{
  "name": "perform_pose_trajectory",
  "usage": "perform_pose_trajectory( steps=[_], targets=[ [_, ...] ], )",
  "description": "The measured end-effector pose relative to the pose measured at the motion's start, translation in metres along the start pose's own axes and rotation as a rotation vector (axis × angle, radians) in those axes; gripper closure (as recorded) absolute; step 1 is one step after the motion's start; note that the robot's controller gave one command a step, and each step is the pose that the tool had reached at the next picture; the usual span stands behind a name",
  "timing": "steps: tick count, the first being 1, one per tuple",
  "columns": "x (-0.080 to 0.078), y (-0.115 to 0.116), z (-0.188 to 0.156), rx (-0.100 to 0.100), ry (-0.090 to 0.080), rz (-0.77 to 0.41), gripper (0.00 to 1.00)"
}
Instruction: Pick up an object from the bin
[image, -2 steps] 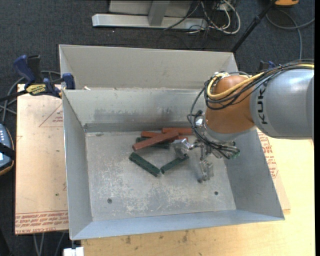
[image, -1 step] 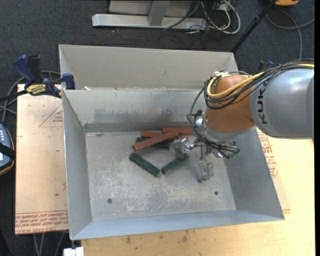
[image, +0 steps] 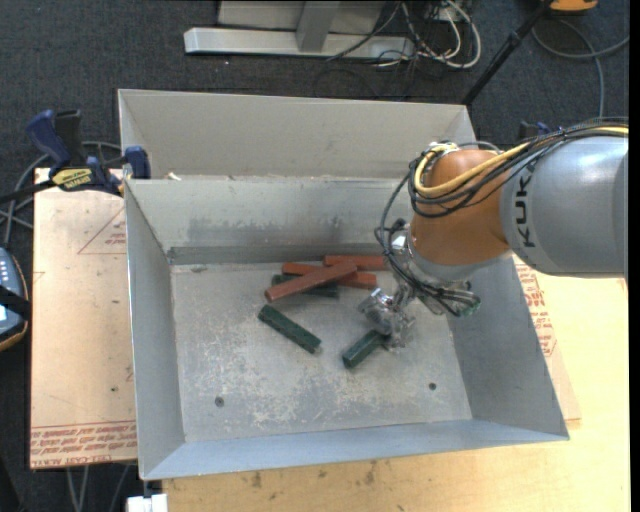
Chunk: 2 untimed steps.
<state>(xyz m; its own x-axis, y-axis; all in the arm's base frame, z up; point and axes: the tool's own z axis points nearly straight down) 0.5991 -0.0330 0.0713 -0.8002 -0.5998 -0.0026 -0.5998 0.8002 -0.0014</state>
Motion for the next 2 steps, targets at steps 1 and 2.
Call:
perform_pose_trajectory(
  steps=[1, 2],
  targets=[
    [-0.002, -0.001, -0.068, 0.004, -0.005, 0.002, 1.00],
    [-0.004, -0.001, -0.115, 0.003, -0.005, 0.005, 1.00]
  ],
)
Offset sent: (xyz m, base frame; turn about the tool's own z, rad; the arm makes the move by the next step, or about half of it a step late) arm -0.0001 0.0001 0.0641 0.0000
